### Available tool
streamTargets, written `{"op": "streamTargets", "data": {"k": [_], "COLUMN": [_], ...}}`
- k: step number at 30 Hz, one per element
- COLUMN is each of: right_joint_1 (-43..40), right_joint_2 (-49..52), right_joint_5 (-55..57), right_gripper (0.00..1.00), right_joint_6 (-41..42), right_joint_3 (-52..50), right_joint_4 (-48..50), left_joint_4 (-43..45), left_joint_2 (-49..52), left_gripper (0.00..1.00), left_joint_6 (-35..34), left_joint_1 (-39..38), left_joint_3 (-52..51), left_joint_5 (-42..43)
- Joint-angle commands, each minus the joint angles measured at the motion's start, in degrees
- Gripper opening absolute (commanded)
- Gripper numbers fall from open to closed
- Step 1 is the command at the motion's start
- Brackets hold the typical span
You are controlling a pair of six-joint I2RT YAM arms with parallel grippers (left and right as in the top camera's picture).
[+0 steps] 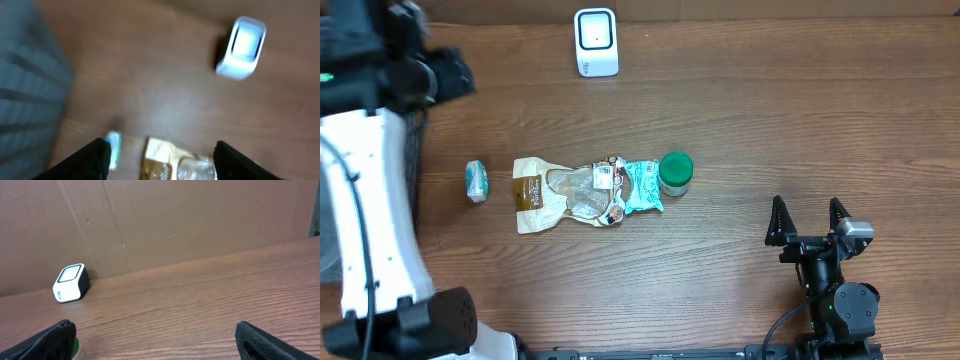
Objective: Scan the item barcode
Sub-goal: 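Reach the left gripper back into the basket toward the orange tissue pack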
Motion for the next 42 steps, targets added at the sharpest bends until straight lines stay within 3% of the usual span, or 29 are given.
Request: {"op": "streamTargets", "data": {"k": [1,9,13,23,42], "right_joint_1": [-0.2,-0.2,-0.2,-0.2,-0.2], "right_joint_2": [-0.4,-0.4,-0.4,-0.4,-0.4], "right_joint_5": [0.1,0.1,0.1,0.1,0.1], "right_gripper": [1.0,1.0,1.0,1.0,1.0], "right_joint_6": [-0.1,-0.1,-0.1,-0.1,-0.1], "right_joint_3": [-0.6,-0.6,-0.6,-0.6,-0.6], "right_joint_4": [0.2,0.2,0.2,0.2,0.2], "left_joint_4": [-1.8,-1.7,0.3,10.4,19.6], "left_joint_2": [-1.4,-1.1,0.1,11.1,36.7], "left_gripper": [0.7,0.79,0.79,0.83,0.77], "left_joint_6": [0.0,-7.9,-6.8,-2.6,25.1], "left_joint_1": [6.6,29.0,32.6,33.6,31.1], "left_joint_3": [9.3,10.6,9.6,7.2,7.2], "left_joint_5": [-0.2,0.4,-0.1,-1.7,1.5]}}
